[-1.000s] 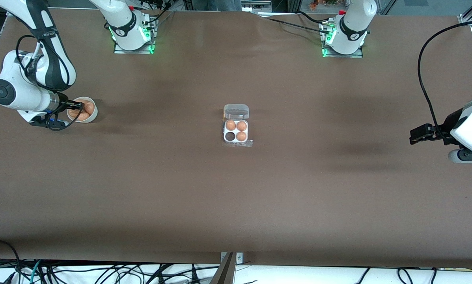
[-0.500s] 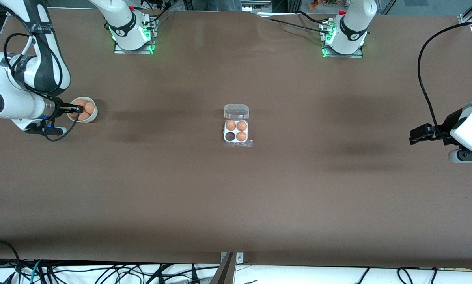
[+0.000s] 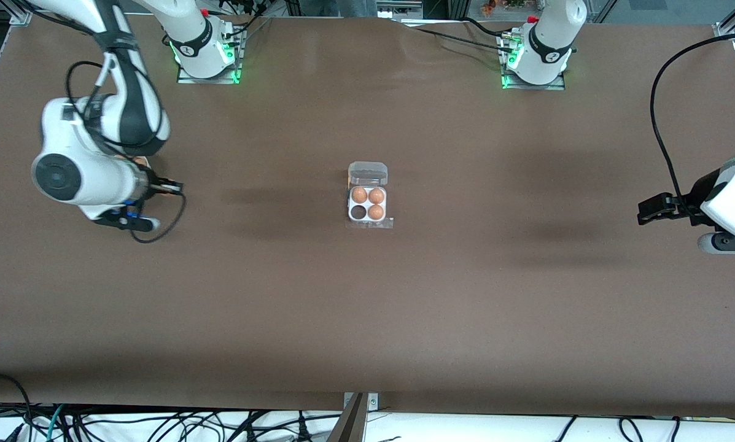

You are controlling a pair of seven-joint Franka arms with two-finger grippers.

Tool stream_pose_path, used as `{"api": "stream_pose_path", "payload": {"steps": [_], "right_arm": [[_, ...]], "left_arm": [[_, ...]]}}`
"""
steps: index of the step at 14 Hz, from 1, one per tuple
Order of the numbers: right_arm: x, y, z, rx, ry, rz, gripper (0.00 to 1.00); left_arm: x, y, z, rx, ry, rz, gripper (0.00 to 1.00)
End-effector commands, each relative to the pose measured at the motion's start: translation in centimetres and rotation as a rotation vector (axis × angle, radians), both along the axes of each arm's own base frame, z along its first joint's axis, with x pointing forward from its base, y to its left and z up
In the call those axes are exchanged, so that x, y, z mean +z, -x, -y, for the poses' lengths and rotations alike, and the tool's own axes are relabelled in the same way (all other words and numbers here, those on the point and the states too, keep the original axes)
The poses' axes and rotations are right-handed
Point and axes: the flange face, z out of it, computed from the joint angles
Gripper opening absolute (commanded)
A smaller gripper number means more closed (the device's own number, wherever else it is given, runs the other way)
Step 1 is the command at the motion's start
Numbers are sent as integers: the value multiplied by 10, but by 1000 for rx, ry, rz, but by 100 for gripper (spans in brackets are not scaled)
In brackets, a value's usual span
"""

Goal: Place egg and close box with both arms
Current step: 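Carry the egg with the right gripper to the carton's empty slot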

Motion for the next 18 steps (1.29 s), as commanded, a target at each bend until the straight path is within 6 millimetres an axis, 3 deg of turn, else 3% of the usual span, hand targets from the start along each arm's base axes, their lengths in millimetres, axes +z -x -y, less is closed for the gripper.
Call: {"api": "stream_pose_path", "payload": {"steps": [1, 5, 8, 12, 15, 18], "right_arm": [[1, -11, -68, -79, 9, 2, 42], [-16, -18, -173, -203, -3, 12, 42], [-24, -23, -232, -253, -27, 28, 42], [-40, -12, -306, -278, -60, 45, 41], [-48, 3, -348, -280, -88, 103, 40], [-55, 10, -365, -274, -118, 114, 40]], "left_arm": [[3, 2, 2, 1, -14, -1, 100], [1, 2, -1, 3, -14, -5, 100], [1, 2, -1, 3, -14, -5, 100], [3, 2, 1, 3, -14, -2, 100], [4, 2, 1, 3, -15, 0, 100], [4, 2, 3, 1, -15, 0, 100]]}}
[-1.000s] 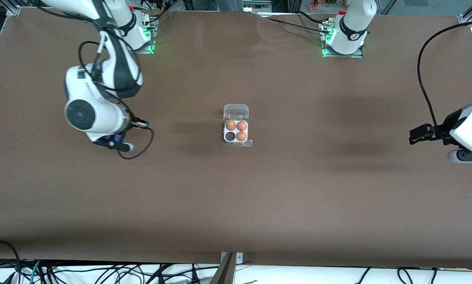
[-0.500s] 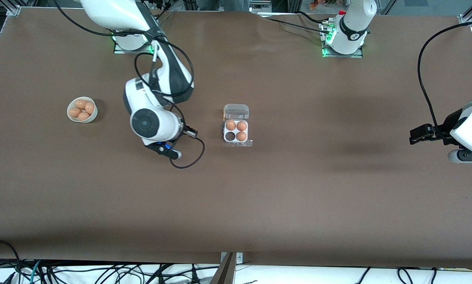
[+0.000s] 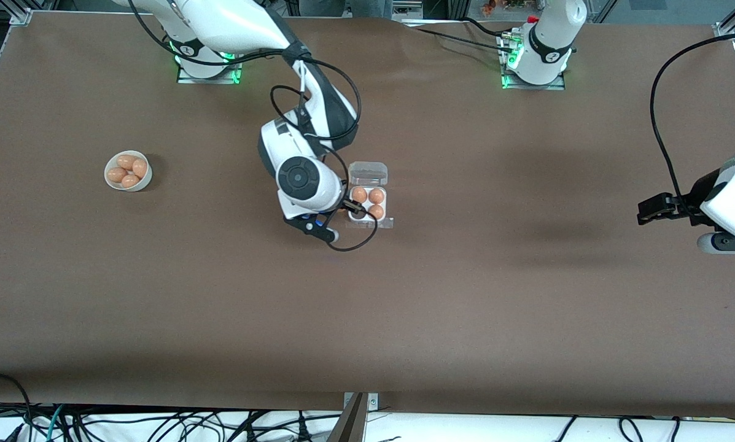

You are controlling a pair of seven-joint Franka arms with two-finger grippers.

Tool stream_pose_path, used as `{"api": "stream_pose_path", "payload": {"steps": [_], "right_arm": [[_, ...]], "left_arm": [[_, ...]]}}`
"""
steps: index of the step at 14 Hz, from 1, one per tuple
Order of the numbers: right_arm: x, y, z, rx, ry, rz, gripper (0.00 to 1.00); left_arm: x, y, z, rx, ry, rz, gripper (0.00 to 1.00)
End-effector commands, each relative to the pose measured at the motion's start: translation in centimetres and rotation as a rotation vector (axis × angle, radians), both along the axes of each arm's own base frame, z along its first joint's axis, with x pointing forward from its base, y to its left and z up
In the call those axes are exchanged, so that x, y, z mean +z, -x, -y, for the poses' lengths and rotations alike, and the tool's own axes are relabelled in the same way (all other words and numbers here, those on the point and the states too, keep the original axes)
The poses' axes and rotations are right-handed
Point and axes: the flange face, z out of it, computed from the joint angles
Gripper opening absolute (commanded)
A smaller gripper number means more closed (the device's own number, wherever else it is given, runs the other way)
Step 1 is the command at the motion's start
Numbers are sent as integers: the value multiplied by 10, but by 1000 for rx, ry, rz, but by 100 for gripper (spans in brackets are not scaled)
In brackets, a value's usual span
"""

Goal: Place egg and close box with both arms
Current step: 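Carry the egg with the right gripper to the carton's empty slot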

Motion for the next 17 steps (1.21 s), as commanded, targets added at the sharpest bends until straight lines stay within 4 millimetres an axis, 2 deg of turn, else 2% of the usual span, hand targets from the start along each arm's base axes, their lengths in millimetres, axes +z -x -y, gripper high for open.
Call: {"api": "stream_pose_path", "payload": {"steps": [1, 6, 8, 10, 14, 17], "right_arm": [[-1, 2, -18, -2, -30, 10, 40], [-16, 1, -34, 0, -63, 59, 40], [-20, -1, -35, -3, -65, 70, 40], [-24, 5, -42, 5, -74, 61, 40], [-27, 7, -44, -7, -84, 41, 41], [-36, 9, -42, -2, -74, 28, 41]], "left_arm": [[3, 2, 3, 2, -15, -1, 100], [1, 2, -1, 4, -14, -6, 100], [0, 2, 0, 4, -14, -7, 100], [-3, 2, 2, 0, -14, -13, 100], [-3, 2, 3, -2, -13, -13, 100], [-3, 2, 4, -4, -13, -13, 100]]}}
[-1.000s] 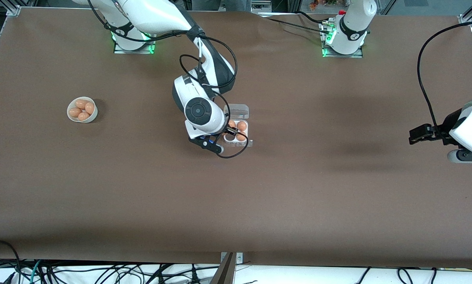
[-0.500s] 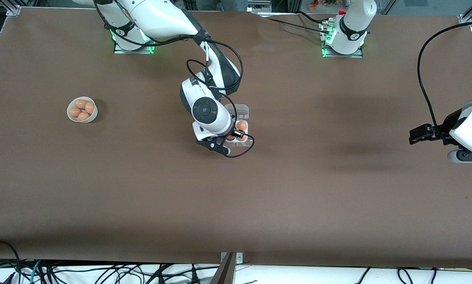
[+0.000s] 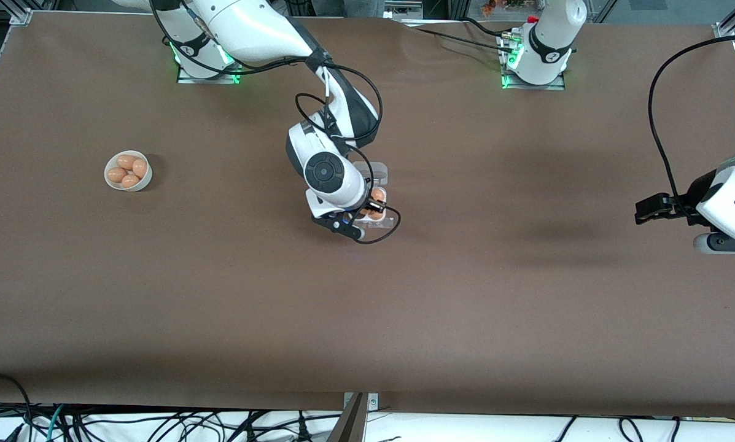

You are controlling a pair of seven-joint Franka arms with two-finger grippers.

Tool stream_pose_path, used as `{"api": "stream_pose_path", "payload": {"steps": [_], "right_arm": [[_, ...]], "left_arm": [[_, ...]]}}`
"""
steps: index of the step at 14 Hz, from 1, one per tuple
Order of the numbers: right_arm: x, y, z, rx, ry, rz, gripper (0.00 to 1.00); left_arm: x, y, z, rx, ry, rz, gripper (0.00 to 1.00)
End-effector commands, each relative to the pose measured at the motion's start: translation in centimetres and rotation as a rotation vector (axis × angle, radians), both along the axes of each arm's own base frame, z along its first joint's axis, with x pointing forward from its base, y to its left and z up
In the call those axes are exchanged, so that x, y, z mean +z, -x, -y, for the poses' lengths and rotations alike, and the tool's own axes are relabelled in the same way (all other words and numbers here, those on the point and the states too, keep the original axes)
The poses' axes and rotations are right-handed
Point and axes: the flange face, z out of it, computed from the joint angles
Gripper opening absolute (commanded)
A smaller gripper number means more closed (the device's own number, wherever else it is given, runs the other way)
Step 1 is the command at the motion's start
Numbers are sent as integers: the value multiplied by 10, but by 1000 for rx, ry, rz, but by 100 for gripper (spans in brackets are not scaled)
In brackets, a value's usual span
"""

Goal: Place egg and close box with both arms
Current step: 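Carry the egg with the right gripper to the carton's empty slot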

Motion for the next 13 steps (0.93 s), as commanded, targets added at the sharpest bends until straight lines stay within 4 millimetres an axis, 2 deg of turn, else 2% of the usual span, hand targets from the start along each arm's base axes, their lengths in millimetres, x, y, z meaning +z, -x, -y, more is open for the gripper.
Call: {"api": "stream_pose_path", "payload": {"steps": [1, 4, 6, 7, 8, 10, 13], "right_arm": [[-7, -3, -3, -15, -8, -17, 41], [-11, -5, 0, -17, -4, -21, 42], [-16, -5, 1, -19, 0, -23, 49], [-15, -7, 2, -21, -3, -20, 65], [-15, -7, 2, -23, -3, -19, 97], [-7, -9, 2, -17, -7, -10, 100], [4, -16, 6, -23, -14, 3, 100]], "left_arm": [[1, 2, 3, -3, -13, -4, 100], [1, 2, 3, -3, -13, -4, 100], [2, 1, 4, -4, -13, -3, 100], [3, 1, 5, -6, -13, -1, 100], [1, 1, 5, -5, -11, -4, 100], [-10, -2, 8, -8, -11, -21, 100], [-10, -2, 26, -23, 22, -21, 100]]}}
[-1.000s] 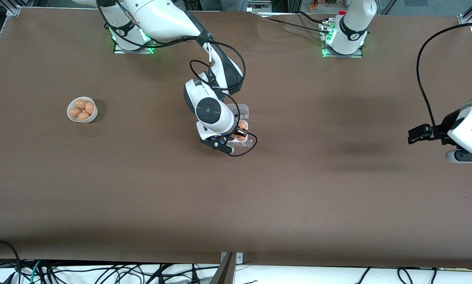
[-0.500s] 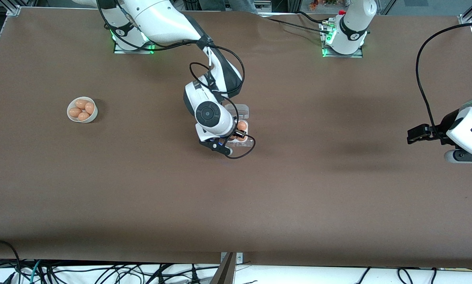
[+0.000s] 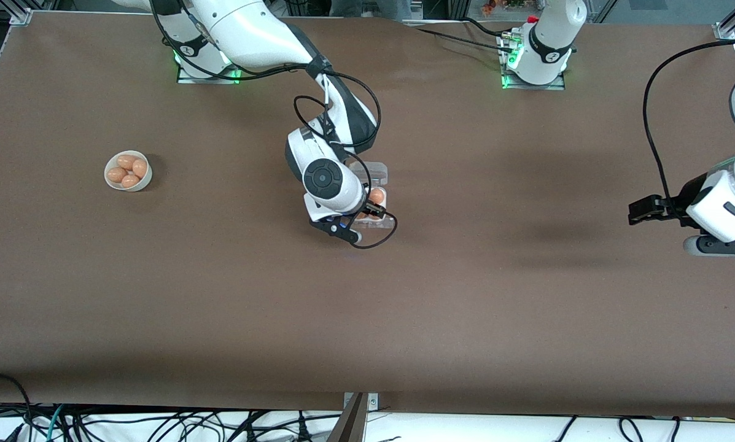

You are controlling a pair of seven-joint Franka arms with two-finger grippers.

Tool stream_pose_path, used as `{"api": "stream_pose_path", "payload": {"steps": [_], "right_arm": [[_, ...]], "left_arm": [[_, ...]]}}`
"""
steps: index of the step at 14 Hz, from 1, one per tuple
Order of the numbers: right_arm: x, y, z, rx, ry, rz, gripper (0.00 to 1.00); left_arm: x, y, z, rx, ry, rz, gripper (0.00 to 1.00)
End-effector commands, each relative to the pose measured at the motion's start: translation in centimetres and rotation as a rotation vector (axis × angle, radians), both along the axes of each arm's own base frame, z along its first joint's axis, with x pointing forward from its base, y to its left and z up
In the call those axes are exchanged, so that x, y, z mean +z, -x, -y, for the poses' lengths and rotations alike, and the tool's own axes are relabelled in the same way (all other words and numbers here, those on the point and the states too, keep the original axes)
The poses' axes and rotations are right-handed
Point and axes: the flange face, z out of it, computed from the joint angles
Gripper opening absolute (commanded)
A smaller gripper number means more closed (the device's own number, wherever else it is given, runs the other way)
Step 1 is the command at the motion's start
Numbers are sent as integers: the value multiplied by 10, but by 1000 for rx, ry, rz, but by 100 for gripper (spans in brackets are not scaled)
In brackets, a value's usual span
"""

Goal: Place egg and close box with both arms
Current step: 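Carry the egg with the right gripper to the carton's empty slot, then release the egg and withdraw the right gripper while the left gripper approaches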

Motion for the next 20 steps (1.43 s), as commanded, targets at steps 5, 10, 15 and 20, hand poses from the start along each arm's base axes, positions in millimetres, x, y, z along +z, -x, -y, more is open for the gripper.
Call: {"api": "stream_pose_path", "payload": {"steps": [5, 10, 15, 20], "right_arm": [[35, -44, 39, -10, -10, 72, 100], [64, -82, 103, 28, 49, 132, 100], [91, -107, 183, 131, 134, 101, 100], [139, -119, 246, 193, 177, 111, 100]], "left_arm": [[0, 14, 65, 25, 131, -95, 100], [-12, 46, 144, -45, 287, -308, 80], [-53, 78, 249, -53, 190, -469, 11], [-112, 92, 318, 66, 241, -648, 2]]}}
